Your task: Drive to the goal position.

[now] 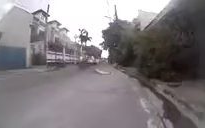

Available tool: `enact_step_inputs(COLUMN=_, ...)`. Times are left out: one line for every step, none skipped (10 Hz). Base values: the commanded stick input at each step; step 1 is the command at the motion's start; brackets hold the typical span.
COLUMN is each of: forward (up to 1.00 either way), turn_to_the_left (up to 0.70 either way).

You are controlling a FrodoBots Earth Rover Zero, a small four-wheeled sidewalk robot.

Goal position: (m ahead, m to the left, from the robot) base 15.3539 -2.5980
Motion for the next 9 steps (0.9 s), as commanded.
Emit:
enact_step_inputs(forward=0.85, turn_to_the_left=0.0)
enact_step_inputs(forward=0.85, turn_to_the_left=0.0)
enact_step_inputs(forward=0.85, turn_to_the_left=0.0)
enact_step_inputs(forward=0.86, turn_to_the_left=0.0)
enact_step_inputs(forward=0.95, turn_to_the_left=0.0)
enact_step_inputs(forward=1.0, turn_to_the_left=-0.34)
enact_step_inputs(forward=1.0, turn_to_the_left=-0.4)
enact_step_inputs(forward=1.0, turn_to_the_left=-0.4)
enact_step_inputs(forward=1.0, turn_to_the_left=-0.4)
